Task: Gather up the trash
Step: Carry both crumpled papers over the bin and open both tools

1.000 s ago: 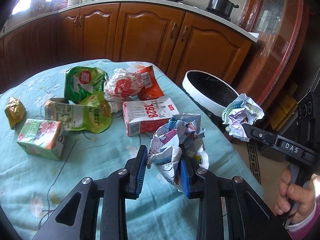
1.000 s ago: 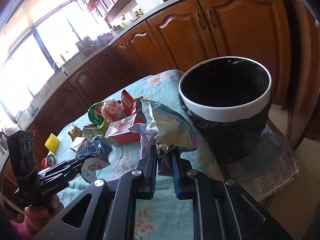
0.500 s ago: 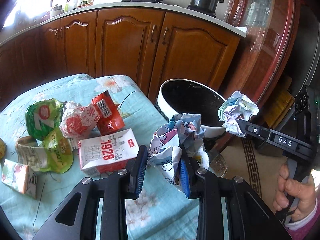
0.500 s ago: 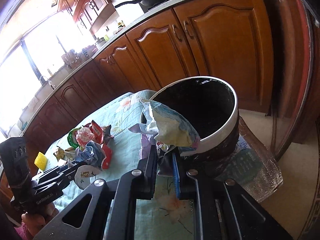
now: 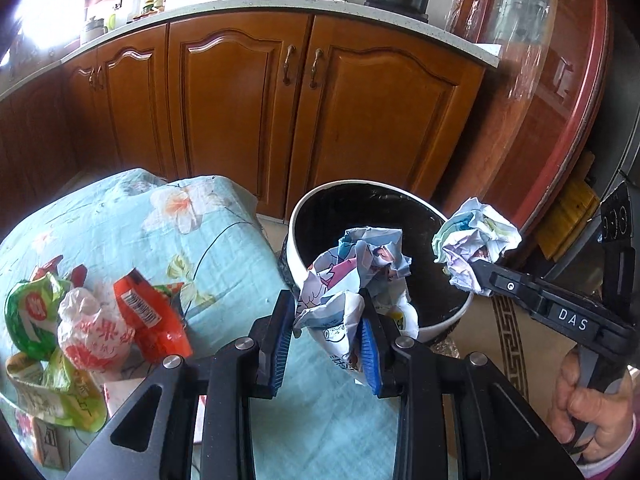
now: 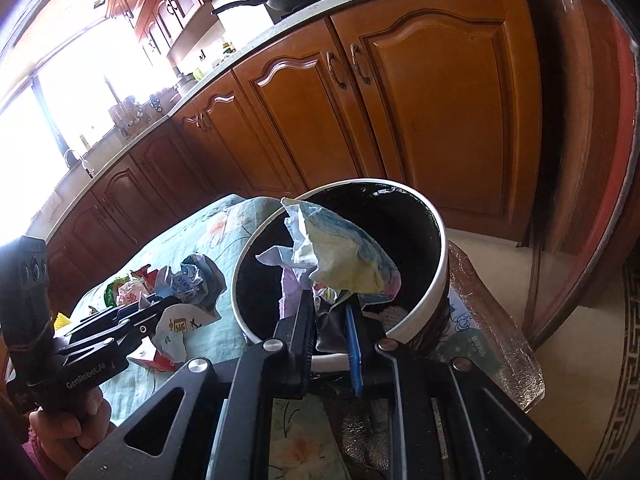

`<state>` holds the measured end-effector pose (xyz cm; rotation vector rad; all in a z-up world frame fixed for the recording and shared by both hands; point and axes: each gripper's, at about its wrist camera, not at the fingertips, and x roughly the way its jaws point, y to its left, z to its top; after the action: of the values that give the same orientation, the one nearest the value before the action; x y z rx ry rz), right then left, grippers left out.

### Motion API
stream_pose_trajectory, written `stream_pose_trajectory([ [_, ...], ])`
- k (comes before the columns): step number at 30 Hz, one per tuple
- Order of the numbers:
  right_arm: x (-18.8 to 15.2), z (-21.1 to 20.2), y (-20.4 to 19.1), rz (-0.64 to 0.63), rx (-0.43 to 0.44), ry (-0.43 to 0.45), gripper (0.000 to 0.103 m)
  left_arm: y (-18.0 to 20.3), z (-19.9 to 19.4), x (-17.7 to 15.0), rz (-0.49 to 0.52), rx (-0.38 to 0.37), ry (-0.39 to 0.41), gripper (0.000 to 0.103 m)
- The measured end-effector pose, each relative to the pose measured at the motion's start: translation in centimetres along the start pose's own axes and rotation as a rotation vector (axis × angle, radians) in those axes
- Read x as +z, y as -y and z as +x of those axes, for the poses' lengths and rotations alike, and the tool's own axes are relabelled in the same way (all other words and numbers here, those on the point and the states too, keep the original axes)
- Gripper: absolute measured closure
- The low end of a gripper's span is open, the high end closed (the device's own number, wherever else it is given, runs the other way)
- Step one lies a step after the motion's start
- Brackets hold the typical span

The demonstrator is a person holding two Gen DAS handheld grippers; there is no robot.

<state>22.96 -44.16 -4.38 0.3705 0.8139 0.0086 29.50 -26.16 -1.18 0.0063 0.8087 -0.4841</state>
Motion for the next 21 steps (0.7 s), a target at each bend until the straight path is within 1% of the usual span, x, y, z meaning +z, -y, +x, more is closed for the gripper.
stream_pose_trajectory([
  [6,1.0,1.4,1.0,-0.008,-0.018,-0.031,0.088,1.1,2.8,2.1,0.014,-0.005,-0.032,0.073],
  [13,2.1,2.4,1.6,-0.020,-0.038,-0.054,0.087,2.1,5.7,3.5,0.047,0.013,-0.063,0.072],
  [14,2.3,2.5,1.7,-0.021,-0.042,-0.058,0.085,2.2,6.1,3.6,0.045,0.019,-0.063,0.070],
  [15,2.4,2.7,1.8,-0.023,-0.045,-0.062,0.085,2.4,6.4,3.8,0.042,0.027,-0.066,0.062],
  [16,2.5,2.8,1.9,-0.024,-0.050,-0.068,0.083,2.4,6.6,3.8,0.038,0.034,-0.070,0.051],
  [17,2.6,3.0,2.0,-0.021,-0.051,-0.075,0.073,2.4,6.8,3.9,0.030,0.039,-0.069,0.047],
  [18,2.7,2.9,2.1,-0.018,-0.051,-0.076,0.062,2.3,6.9,4.0,0.030,0.039,-0.076,0.040],
  [19,2.7,2.9,2.1,-0.016,-0.054,-0.070,0.058,2.1,6.9,3.9,0.028,0.038,-0.080,0.037],
  [20,2.7,2.7,2.2,-0.015,-0.059,-0.066,0.053,2.1,6.9,3.9,0.025,0.035,-0.079,0.037],
  [21,2.6,2.6,2.3,-0.010,-0.063,-0.064,0.052,1.8,6.6,3.7,0.024,0.034,-0.076,0.037],
])
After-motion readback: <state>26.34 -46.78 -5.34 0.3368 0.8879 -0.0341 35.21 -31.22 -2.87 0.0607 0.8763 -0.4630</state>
